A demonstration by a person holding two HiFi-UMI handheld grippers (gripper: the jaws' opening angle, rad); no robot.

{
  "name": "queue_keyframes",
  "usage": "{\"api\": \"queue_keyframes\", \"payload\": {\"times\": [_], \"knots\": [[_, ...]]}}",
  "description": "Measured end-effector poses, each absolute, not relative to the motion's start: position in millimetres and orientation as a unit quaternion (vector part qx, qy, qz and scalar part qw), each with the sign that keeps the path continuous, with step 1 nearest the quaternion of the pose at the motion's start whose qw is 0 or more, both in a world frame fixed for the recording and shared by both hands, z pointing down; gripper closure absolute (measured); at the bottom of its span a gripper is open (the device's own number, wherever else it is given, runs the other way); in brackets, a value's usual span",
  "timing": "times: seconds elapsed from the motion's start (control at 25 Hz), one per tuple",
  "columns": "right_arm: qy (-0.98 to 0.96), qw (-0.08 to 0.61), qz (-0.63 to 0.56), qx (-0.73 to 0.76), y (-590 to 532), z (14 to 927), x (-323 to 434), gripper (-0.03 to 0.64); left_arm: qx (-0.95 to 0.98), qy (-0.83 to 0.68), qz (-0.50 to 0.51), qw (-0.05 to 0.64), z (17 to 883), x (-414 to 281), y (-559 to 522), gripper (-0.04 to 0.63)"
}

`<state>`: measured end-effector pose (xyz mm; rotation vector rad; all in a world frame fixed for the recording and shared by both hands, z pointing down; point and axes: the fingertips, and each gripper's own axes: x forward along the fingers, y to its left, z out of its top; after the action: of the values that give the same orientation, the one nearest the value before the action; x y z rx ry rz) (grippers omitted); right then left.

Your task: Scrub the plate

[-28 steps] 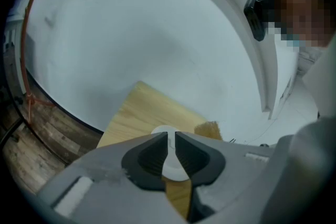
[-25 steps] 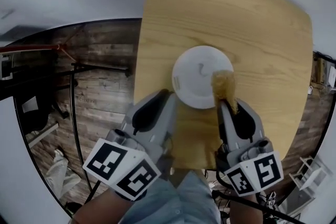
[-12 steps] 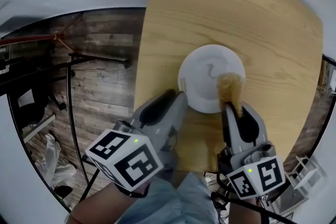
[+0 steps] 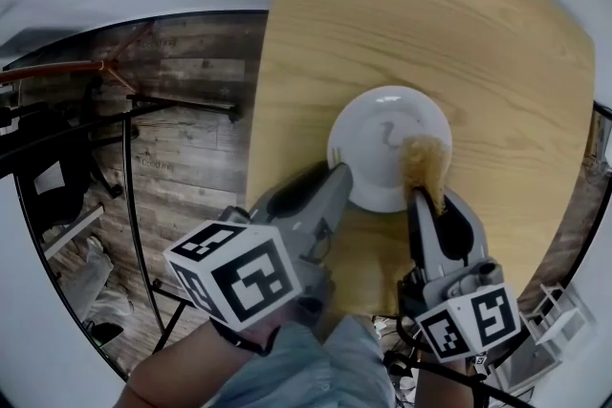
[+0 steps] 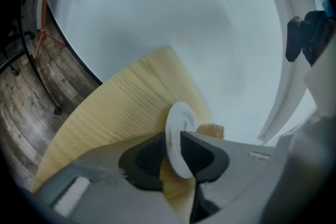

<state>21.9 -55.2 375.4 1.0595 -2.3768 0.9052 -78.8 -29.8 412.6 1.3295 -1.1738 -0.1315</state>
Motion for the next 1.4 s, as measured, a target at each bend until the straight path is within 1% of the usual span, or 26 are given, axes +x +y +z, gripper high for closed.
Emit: {"api": "queue_keyframes", "payload": {"times": [0.2, 0.24, 0.28, 0.6, 0.88, 1.0, 1.12, 1.32, 1.4], "knots": [[-0.846, 0.192, 0.324, 0.378, -56, 376, 22, 0.555, 0.571, -0.51, -0.069, 0.639, 413, -81, -31, 0.487], [-0.845, 0.192, 0.325, 0.379, -55, 376, 22, 0.555, 0.569, -0.51, -0.069, 0.642, 414, -82, -30, 0.507], [-0.845, 0.192, 0.326, 0.379, -55, 377, 22, 0.555, 0.567, -0.509, -0.07, 0.644, 415, -82, -30, 0.543], [-0.837, 0.192, 0.341, 0.381, -54, 384, 23, 0.555, 0.58, -0.487, -0.059, 0.651, 416, -73, -33, 0.544], [-0.835, 0.205, 0.342, 0.38, -56, 388, 22, 0.557, 0.585, -0.469, -0.08, 0.657, 414, -69, -41, 0.543], [-0.827, 0.219, 0.363, 0.369, -56, 392, 21, 0.558, 0.585, -0.464, -0.091, 0.659, 412, -67, -47, 0.543], [-0.819, 0.22, 0.39, 0.358, -56, 394, 20, 0.56, 0.585, -0.455, -0.102, 0.663, 411, -66, -49, 0.543], [-0.818, 0.224, 0.402, 0.346, -56, 397, 20, 0.562, 0.592, -0.44, -0.108, 0.667, 409, -65, -48, 0.543], [-0.816, 0.223, 0.413, 0.338, -55, 397, 21, 0.563, 0.597, -0.433, -0.116, 0.665, 406, -63, -52, 0.533]]}}
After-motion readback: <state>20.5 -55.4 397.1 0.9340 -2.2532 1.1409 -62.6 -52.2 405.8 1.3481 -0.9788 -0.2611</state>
